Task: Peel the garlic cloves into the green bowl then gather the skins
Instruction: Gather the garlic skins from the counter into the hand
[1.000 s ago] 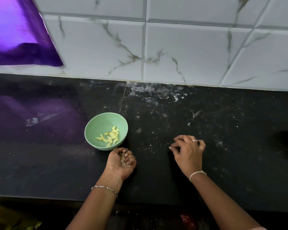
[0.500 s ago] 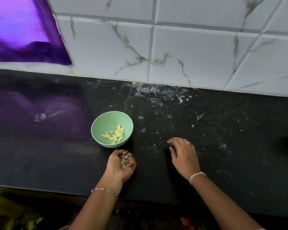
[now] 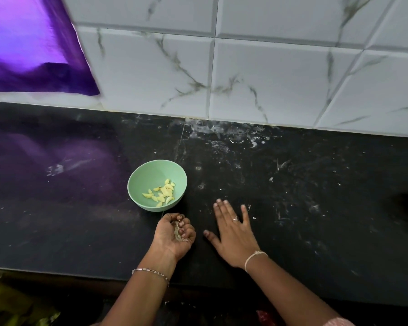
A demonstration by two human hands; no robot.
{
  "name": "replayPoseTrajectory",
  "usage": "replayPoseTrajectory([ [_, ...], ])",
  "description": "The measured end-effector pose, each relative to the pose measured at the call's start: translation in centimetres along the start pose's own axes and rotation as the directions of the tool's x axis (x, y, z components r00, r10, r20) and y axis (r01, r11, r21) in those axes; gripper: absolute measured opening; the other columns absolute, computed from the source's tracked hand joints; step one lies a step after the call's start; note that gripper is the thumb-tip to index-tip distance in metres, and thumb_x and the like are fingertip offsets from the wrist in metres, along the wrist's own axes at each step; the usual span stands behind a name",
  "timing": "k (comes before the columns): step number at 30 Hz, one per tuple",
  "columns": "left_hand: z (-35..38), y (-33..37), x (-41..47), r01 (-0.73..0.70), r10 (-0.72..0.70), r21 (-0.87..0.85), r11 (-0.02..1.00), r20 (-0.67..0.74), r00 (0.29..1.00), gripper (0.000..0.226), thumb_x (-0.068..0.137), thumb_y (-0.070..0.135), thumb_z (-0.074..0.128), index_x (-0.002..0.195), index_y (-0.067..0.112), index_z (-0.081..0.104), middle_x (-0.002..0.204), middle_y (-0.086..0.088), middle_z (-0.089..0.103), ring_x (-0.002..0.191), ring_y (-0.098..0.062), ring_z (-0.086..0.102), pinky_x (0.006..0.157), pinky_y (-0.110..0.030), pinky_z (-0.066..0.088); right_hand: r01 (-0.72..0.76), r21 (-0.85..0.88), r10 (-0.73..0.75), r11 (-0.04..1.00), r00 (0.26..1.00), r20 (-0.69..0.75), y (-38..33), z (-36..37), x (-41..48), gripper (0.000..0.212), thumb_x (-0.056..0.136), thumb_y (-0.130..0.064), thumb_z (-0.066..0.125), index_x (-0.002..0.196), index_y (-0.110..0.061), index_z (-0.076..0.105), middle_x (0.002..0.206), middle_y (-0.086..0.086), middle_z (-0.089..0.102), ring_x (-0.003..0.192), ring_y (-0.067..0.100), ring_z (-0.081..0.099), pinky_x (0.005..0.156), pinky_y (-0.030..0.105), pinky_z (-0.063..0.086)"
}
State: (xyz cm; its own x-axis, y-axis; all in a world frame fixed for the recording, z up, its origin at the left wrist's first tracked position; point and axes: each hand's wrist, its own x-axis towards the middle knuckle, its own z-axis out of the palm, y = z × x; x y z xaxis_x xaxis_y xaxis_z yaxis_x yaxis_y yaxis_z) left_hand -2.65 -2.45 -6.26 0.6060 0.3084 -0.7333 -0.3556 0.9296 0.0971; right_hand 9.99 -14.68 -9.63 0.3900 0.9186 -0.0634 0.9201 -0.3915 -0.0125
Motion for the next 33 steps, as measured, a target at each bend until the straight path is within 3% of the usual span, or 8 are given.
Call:
replayPoseTrajectory([
  [5, -0.2, 0.1, 0.0, -0.007, 0.007, -0.007, 1.0, -0.008, 1.0, 0.032, 0.089, 0.017, 0.04, 0.058, 0.017, 0.037, 0.05, 0.004, 0.028, 0.035, -0.009, 0.024, 0.033, -0.016, 0.019, -0.144, -0.057, 0.146, 0.988, 0.989, 0.037, 3.7, -0.5, -0.6, 0.1, 0.078, -0.072, -0.022, 0.154, -0.01, -0.006, 0.161, 0.001, -0.015, 0.148, 0.015, -0.017, 0.109, 0.048, -0.029],
  [9, -0.2, 0.0, 0.0, -0.009, 0.009, -0.006, 1.0, -0.006, 1.0, 0.033, 0.091, 0.018, 0.039, 0.058, 0.016, 0.036, 0.051, 0.004, 0.028, 0.035, -0.009, 0.023, 0.032, -0.016, 0.018, -0.199, -0.06, 0.195, 0.978, 0.978, -0.075, 4.8, -0.2, -1.6, 0.094, 0.091, -0.071, -0.006, 0.151, -0.004, 0.023, 0.161, 0.007, 0.014, 0.149, 0.02, 0.008, 0.115, 0.05, -0.016],
  [13, 0.1, -0.2, 0.3, -0.006, 0.006, 0.001, 1.0, -0.003, 1.0, 0.033, 0.091, 0.018, 0.039, 0.058, 0.016, 0.037, 0.05, 0.004, 0.028, 0.035, -0.009, 0.023, 0.032, -0.016, 0.018, 0.039, -0.022, -0.041, 0.999, 0.992, -0.122, 1.6, -0.1, -2.2, 0.074, 0.096, -0.058, 0.03, 0.147, -0.006, 0.037, 0.156, 0.008, 0.031, 0.145, 0.022, 0.029, 0.112, 0.054, 0.01],
  [16, 0.5, -0.5, 0.5, -0.008, 0.008, 0.012, 1.0, 0.01, 1.0, 0.032, 0.09, 0.017, 0.039, 0.058, 0.016, 0.036, 0.048, 0.003, 0.028, 0.033, -0.01, 0.023, 0.032, -0.016, 0.018, 0.247, 0.01, -0.246, 0.969, 0.967, -0.066, -1.6, 0.3, -2.0, 0.07, 0.096, -0.057, 0.034, 0.147, -0.009, 0.04, 0.155, 0.005, 0.034, 0.145, 0.017, 0.029, 0.111, 0.052, 0.012],
  [18, 0.9, -0.6, 0.5, -0.008, 0.007, 0.019, 1.0, 0.014, 1.0, 0.031, 0.089, 0.016, 0.04, 0.058, 0.016, 0.037, 0.048, 0.003, 0.029, 0.033, -0.01, 0.023, 0.032, -0.016, 0.018, 0.218, 0.006, -0.218, 0.976, 0.976, -0.005, -2.3, 0.4, -0.8, 0.072, 0.095, -0.058, 0.032, 0.146, -0.008, 0.041, 0.154, 0.006, 0.036, 0.144, 0.018, 0.031, 0.112, 0.053, 0.01],
  [22, 1.3, -0.7, 0.5, -0.012, 0.012, 0.04, 0.999, 0.004, 1.0, 0.032, 0.088, 0.016, 0.04, 0.056, 0.015, 0.038, 0.048, 0.004, 0.029, 0.033, -0.01, 0.023, 0.033, -0.015, 0.018, 0.075, -0.018, -0.074, 0.997, 0.997, 0.035, -0.8, -0.7, 2.1, 0.084, 0.095, -0.065, 0.004, 0.154, -0.005, 0.011, 0.162, 0.008, 0.006, 0.15, 0.021, 0.004, 0.112, 0.05, -0.019],
  [25, 1.4, -0.8, 0.6, -0.008, 0.008, 0.056, 0.998, 0.0, 1.0, 0.033, 0.088, 0.017, 0.041, 0.055, 0.015, 0.038, 0.049, 0.004, 0.027, 0.034, -0.009, 0.023, 0.032, -0.016, 0.018, -0.058, -0.063, 0.062, 0.996, 0.995, 0.074, 1.2, -1.6, 3.7, 0.108, 0.07, -0.071, -0.028, 0.153, -0.006, -0.006, 0.162, 0.007, -0.011, 0.15, 0.02, -0.011, 0.106, 0.048, -0.032],
  [33, 1.8, -1.7, 1.2, 0.02, -0.019, 0.082, 0.996, -0.021, 1.0, 0.032, 0.088, 0.017, 0.041, 0.057, 0.016, 0.038, 0.049, 0.004, 0.03, 0.034, -0.009, 0.024, 0.032, -0.015, 0.019, -0.239, -0.074, 0.246, 0.968, 0.963, 0.11, 4.4, -2.0, 0.2, 0.116, 0.061, -0.074, -0.039, 0.153, -0.008, -0.009, 0.161, 0.006, -0.017, 0.148, 0.02, -0.019, 0.1, 0.048, -0.038],
])
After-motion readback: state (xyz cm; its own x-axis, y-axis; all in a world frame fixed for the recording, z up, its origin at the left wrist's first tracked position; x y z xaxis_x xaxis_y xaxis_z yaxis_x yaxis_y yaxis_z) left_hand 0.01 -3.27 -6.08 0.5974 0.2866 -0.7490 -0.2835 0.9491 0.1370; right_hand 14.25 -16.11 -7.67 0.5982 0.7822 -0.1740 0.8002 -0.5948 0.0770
